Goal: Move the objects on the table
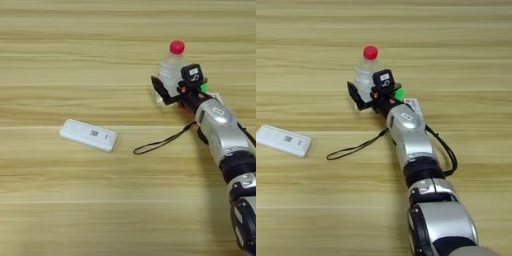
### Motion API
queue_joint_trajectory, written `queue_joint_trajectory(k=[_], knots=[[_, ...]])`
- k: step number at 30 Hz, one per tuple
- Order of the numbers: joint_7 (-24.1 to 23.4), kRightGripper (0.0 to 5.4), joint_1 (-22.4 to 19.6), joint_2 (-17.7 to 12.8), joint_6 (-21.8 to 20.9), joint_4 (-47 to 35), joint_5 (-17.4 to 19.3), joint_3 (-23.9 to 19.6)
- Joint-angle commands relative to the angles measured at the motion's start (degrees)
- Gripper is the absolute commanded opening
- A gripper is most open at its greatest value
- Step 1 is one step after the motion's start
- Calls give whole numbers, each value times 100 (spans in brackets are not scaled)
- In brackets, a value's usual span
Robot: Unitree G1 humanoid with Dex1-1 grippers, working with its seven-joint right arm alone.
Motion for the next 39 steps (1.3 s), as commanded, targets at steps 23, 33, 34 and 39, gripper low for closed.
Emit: queue_joint_trajectory(k=[23, 33, 34, 39], knots=[[279, 316, -409, 604, -63, -523, 1, 409], [294, 313, -353, 942, -80, -372, -149, 734], [293, 313, -357, 953, -88, -344, -158, 738], [266, 313, -377, 977, -137, -209, -181, 746]])
